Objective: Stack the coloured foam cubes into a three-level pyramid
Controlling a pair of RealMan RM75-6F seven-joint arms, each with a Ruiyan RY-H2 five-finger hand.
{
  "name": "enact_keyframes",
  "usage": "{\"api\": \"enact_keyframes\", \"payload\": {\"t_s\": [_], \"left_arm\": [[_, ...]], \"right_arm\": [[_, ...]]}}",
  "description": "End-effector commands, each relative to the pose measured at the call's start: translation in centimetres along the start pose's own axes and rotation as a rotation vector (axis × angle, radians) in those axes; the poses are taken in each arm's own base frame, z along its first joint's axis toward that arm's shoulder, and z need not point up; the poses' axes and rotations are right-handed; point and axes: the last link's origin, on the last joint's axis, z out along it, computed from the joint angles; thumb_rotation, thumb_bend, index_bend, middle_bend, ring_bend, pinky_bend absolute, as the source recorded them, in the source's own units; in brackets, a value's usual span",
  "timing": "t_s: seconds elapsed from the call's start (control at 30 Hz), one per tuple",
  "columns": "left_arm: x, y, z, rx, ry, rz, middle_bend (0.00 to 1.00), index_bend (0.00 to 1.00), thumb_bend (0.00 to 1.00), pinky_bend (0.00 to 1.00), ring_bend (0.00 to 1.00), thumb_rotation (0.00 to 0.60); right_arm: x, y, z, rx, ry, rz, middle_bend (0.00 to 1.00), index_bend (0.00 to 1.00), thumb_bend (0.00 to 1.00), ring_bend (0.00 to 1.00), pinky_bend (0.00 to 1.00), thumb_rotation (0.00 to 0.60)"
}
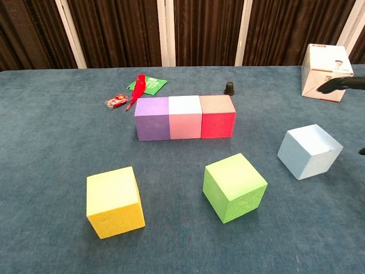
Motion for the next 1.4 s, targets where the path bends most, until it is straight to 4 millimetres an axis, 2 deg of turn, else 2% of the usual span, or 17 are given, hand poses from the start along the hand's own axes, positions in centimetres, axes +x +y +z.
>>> {"api": "enact_keyframes", "payload": {"t_s": [0.03,0.27,0.43,0.83,1.4], "left_arm": [[-0.5,-0.8,-0.7,0.045,0.035,0.008,0.0,0.07,0.36,0.0,0.0,0.6],[-0.7,-1.0,-0.7,0.07,0.087,0.075,0.0,0.07,0.36,0.0,0.0,0.6],[-0.9,-1.2,-0.7,0.097,0.08,0.07,0.01,0.07,0.36,0.0,0.0,0.6],[-1.6,-1.2,-0.4,0.136,0.063,0.068,0.02,0.1,0.36,0.0,0.0,0.6],[-2.4,-1.0,-0.2,0.172,0.057,0.063,0.02,0.1,0.36,0.0,0.0,0.6]], "right_arm": [[-0.2,-1.0,1.7,0.02,-0.013,-0.032,0.09,0.08,0.19,0.0,0.0,0.6],[-0.7,-1.4,3.4,0.03,-0.025,-0.033,0.09,0.08,0.19,0.0,0.0,0.6],[-0.7,-1.9,4.0,0.045,-0.043,-0.026,0.13,0.12,0.19,0.0,0.0,0.6],[-1.4,-1.2,4.5,0.029,-0.068,-0.048,0.25,0.22,0.19,0.04,0.0,0.6],[-2.5,-0.4,5.4,0.026,-0.079,-0.035,0.31,0.27,0.19,0.08,0.0,0.6]]}}
